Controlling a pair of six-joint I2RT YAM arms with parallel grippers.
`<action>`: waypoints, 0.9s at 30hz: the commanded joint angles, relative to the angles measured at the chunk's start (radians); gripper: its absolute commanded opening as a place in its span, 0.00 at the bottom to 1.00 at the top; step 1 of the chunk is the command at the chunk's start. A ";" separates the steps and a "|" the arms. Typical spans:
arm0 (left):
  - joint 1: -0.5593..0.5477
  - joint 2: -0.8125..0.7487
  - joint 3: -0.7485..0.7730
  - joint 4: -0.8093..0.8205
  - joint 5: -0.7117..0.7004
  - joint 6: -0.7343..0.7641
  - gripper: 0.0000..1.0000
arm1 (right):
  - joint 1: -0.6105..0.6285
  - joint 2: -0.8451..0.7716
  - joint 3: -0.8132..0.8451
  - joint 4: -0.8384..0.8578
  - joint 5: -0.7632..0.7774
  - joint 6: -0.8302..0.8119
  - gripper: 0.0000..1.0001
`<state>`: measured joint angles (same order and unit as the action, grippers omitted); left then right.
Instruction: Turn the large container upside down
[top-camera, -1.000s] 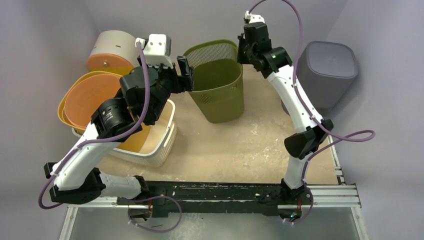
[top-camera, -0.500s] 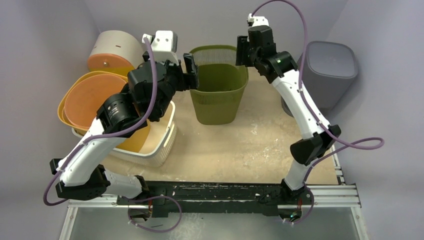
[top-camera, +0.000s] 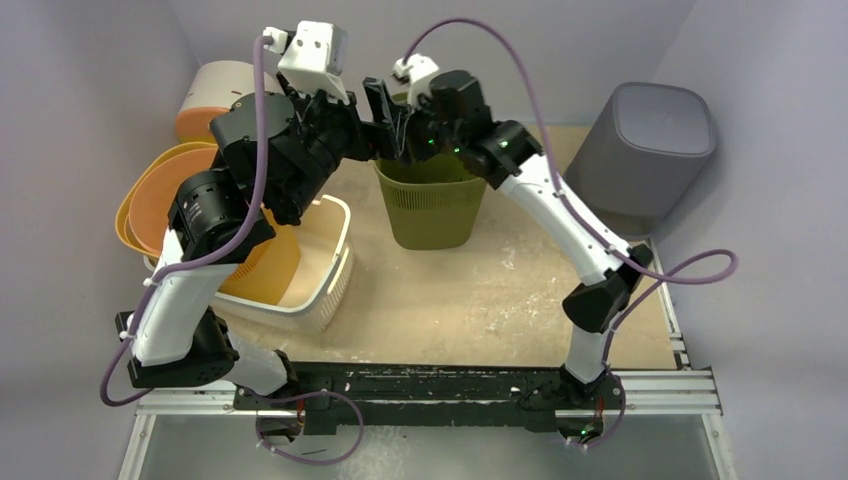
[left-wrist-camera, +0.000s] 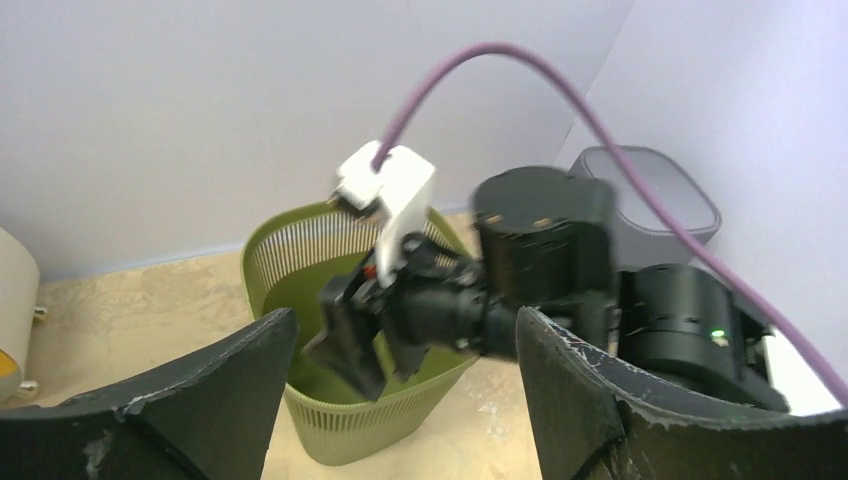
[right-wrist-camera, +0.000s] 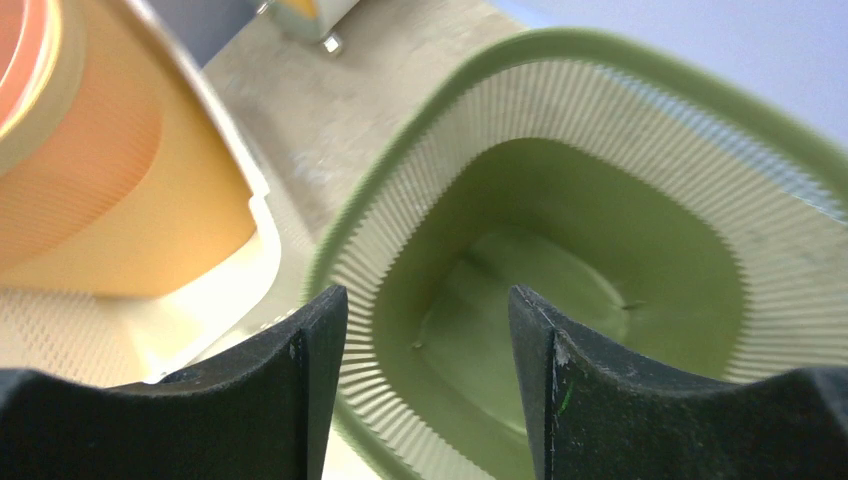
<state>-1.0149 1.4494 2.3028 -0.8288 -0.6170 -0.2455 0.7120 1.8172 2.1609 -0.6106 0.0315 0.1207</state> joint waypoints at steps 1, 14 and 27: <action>0.001 -0.009 -0.014 -0.006 0.023 0.050 0.78 | 0.049 0.043 0.044 0.043 -0.086 -0.029 0.62; 0.002 -0.088 -0.140 0.038 -0.021 -0.009 0.78 | 0.070 0.119 0.013 0.023 -0.102 -0.022 0.56; 0.002 -0.123 -0.187 0.034 -0.054 -0.026 0.78 | 0.104 0.156 0.021 -0.052 0.021 0.004 0.45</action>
<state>-1.0149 1.3407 2.1273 -0.8299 -0.6613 -0.2520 0.8070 2.0006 2.1765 -0.6537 -0.0284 0.1066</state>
